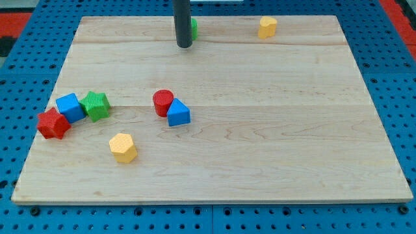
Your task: Place the red circle on top of the green star
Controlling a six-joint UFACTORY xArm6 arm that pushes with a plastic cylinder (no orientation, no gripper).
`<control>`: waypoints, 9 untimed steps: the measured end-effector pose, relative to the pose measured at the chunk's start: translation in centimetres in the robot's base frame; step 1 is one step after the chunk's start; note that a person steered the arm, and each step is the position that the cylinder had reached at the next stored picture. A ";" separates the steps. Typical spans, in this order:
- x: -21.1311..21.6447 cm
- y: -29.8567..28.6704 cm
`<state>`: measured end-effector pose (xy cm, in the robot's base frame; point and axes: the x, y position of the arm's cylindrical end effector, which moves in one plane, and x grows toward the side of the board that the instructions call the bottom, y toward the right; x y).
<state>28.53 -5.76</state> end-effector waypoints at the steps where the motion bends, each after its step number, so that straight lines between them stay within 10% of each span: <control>1: 5.4 3.1; 3: 21.2 4.1; 6: 11.6 -2.6; 9: 11.8 -13.1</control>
<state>40.36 -18.81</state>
